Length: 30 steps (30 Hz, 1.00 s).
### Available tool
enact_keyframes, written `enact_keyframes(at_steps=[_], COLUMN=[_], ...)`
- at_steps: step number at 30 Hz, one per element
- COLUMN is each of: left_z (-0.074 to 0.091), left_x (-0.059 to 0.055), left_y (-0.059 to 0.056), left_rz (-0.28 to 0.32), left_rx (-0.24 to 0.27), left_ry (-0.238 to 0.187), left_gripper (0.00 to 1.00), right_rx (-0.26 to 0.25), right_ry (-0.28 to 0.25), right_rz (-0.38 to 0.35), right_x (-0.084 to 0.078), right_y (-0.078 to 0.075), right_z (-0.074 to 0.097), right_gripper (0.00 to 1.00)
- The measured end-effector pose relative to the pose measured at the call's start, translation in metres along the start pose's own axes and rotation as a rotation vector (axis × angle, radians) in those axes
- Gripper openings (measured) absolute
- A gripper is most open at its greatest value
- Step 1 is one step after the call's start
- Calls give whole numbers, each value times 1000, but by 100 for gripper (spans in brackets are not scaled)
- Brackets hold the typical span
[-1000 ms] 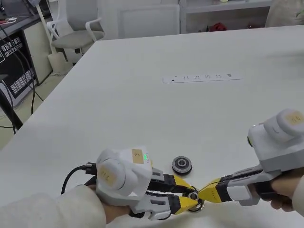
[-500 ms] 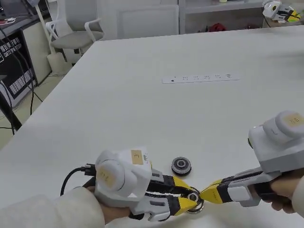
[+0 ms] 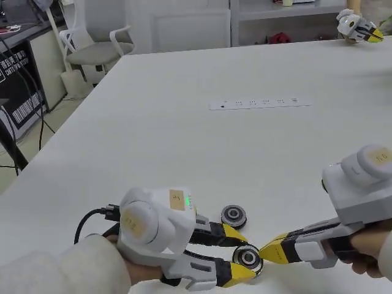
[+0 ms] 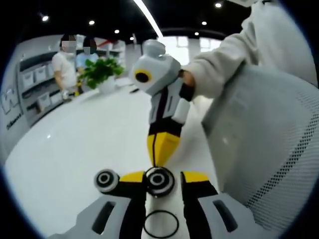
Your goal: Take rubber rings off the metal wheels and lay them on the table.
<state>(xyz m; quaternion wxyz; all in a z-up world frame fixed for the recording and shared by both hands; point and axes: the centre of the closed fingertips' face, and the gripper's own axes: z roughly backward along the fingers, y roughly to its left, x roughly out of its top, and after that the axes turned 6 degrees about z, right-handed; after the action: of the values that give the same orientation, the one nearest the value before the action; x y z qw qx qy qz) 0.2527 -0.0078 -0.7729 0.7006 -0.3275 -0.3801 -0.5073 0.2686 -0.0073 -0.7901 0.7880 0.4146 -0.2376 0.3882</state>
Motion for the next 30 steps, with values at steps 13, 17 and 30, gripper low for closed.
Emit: enact_keyframes(at_steps=[13, 17, 30], left_z=[14, 20, 61], left_x=[27, 40, 53], left_y=[-7, -12, -2], left_rz=[-12, 19, -8], left_rx=[-16, -37, 29], left_ry=[-25, -46, -69], left_gripper=[54, 63, 77], right_rx=[13, 18, 34], right_ry=[-3, -1, -14], right_rz=[-13, -14, -13], right_x=[3, 4, 9], right_y=[6, 9, 17], right_z=[2, 2, 2], right_gripper=[0, 0, 0])
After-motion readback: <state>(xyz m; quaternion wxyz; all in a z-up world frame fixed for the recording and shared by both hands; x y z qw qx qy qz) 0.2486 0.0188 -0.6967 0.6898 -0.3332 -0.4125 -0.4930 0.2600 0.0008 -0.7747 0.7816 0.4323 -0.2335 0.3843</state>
